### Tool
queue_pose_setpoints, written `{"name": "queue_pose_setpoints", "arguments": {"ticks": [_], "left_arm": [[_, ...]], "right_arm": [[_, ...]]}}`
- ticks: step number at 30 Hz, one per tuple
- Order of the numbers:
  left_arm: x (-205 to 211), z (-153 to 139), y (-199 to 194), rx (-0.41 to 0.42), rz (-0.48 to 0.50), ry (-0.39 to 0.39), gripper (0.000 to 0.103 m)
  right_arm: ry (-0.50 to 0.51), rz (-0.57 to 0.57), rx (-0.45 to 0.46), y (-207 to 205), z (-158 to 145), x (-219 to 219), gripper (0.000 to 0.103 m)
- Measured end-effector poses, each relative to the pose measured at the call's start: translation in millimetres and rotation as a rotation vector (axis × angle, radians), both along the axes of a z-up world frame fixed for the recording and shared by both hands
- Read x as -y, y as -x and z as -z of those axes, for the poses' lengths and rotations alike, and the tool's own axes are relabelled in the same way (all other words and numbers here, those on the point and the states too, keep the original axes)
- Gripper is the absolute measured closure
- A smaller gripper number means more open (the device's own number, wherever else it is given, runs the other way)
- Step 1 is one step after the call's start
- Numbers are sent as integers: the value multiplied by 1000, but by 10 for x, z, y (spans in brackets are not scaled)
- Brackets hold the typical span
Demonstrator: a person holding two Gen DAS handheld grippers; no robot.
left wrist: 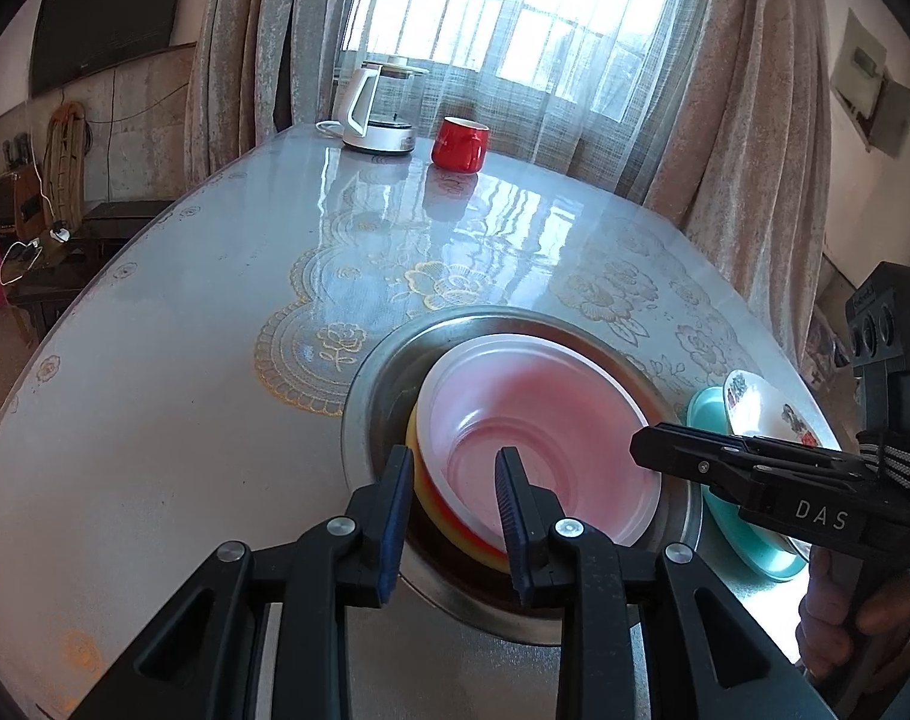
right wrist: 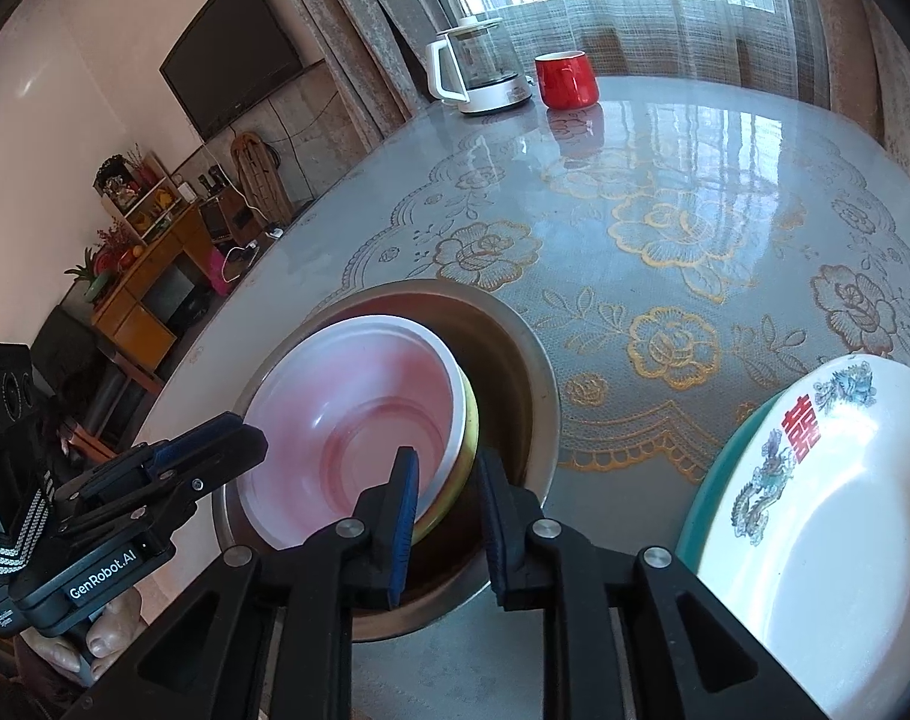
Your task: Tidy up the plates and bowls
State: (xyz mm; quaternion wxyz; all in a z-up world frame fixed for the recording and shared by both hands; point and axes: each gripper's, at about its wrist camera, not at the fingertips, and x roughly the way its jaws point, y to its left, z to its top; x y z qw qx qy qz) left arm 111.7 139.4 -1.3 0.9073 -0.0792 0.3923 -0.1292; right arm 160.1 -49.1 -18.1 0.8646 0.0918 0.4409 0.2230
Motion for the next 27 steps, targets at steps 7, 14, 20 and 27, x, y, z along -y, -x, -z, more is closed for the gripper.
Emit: {"name": "queue_pose_setpoints", "arguments": {"ticks": [7, 14, 20, 27], "left_arm": [[48, 32, -177, -36, -22, -4, 75], [94, 43, -138, -40, -55, -16, 75], [65, 3, 98, -9, -121, -24, 75], [-66, -178, 279, 49, -181, 8, 72]], "right_arm": [[-40, -21, 41, 41, -68, 23, 73], [-95, -3, 71, 45, -146, 95, 73], [-96, 55, 43, 100, -135, 161, 71], [-107, 99, 52, 194, -200, 135, 67]]}}
